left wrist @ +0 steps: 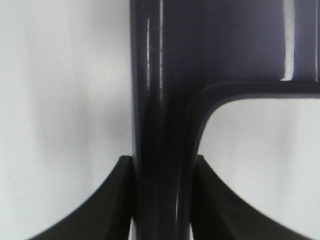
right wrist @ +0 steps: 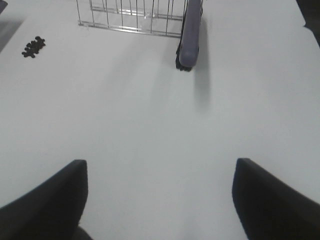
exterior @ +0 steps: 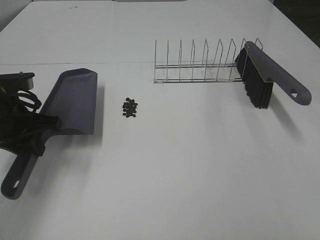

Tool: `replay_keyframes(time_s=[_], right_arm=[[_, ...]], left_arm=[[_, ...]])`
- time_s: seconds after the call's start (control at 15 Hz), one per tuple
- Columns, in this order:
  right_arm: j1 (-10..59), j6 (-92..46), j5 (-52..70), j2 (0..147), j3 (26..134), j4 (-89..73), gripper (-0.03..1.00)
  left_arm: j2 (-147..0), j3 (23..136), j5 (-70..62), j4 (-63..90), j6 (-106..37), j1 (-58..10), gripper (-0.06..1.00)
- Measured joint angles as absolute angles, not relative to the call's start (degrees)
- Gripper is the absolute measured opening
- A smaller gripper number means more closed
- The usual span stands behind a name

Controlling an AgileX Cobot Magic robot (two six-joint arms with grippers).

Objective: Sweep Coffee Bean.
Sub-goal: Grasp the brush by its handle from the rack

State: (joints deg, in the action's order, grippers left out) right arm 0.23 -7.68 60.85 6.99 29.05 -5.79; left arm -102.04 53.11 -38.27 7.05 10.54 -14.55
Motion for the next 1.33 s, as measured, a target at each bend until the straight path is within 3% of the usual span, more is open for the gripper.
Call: replay_keyframes(time_s=[0.47,1.33], right_arm=[[0.23,-7.68,42.28,31.86,33.17,-5.79,0.67],[0.23,-7.79,39.02,89.32,71.91,-4.87,0.65]], left_arm=[[-102.04,53.11,-38.33,7.05,10.37,-14.55,0.26],[-102.04,53.11,-39.82,7.05,9.40,-14.55,0.26]])
